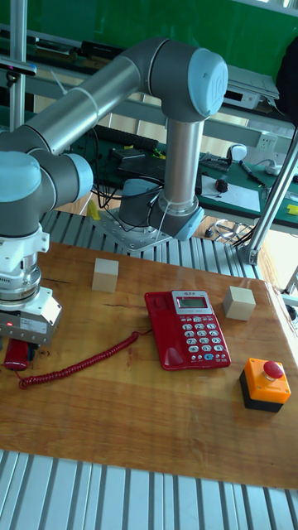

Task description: Place the handset of the telephone on the corresponding phone cradle

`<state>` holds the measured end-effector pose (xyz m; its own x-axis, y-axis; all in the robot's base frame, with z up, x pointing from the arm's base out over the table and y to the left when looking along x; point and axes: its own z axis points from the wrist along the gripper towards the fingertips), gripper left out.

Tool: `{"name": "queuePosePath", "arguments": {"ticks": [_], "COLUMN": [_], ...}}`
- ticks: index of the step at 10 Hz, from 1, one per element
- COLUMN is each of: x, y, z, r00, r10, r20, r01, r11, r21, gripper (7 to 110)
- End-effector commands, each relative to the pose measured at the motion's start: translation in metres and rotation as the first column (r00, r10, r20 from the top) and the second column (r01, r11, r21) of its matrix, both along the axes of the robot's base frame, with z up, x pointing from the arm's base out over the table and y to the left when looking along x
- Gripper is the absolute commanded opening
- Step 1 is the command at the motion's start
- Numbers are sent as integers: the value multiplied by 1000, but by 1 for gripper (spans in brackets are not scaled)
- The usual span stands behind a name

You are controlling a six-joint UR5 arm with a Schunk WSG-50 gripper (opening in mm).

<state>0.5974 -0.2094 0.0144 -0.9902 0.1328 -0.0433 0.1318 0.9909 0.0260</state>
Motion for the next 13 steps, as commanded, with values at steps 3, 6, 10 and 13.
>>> {"name": "queuePosePath", "arguments": {"ticks": [3, 6, 10, 13], "x": [-3, -8, -5, 0], "y": [2, 0, 4, 10], "z": [1, 1, 1, 2], "r00": [999, 996, 984, 975], "r10": [52, 79, 176, 223], "r20": [-9, -29, -11, 15], "r01": [-52, -78, -176, -223], "r11": [999, 997, 984, 974], "r21": [11, 3, 17, 33], "gripper": [7, 22, 7, 88]}}
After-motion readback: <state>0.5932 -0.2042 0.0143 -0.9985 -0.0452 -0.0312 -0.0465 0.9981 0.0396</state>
